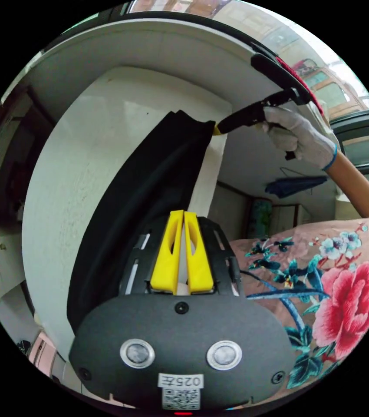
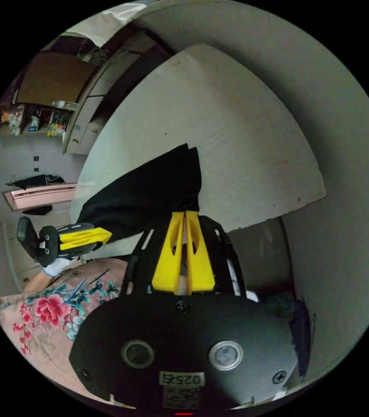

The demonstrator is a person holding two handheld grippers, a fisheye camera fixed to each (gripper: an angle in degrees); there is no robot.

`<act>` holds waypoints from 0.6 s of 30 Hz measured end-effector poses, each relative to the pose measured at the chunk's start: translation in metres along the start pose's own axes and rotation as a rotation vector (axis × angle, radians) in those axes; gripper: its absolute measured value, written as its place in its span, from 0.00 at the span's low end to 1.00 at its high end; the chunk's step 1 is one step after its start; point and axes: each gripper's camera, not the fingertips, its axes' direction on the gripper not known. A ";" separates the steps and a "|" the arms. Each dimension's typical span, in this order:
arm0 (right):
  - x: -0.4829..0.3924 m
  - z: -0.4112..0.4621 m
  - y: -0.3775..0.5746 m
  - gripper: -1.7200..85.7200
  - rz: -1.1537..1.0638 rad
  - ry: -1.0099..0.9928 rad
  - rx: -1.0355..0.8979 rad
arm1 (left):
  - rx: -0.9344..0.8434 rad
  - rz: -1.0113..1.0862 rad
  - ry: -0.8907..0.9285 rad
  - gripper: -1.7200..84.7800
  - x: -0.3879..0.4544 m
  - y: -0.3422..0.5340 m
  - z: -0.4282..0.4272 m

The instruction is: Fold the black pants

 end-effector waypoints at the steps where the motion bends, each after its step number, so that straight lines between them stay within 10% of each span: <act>1: 0.003 -0.007 0.001 0.01 0.013 -0.035 0.016 | -0.019 0.014 -0.001 0.06 0.003 -0.008 0.009; 18: 0.024 -0.042 -0.002 0.01 0.080 -0.184 0.033 | -0.145 0.055 -0.240 0.11 0.003 -0.030 0.063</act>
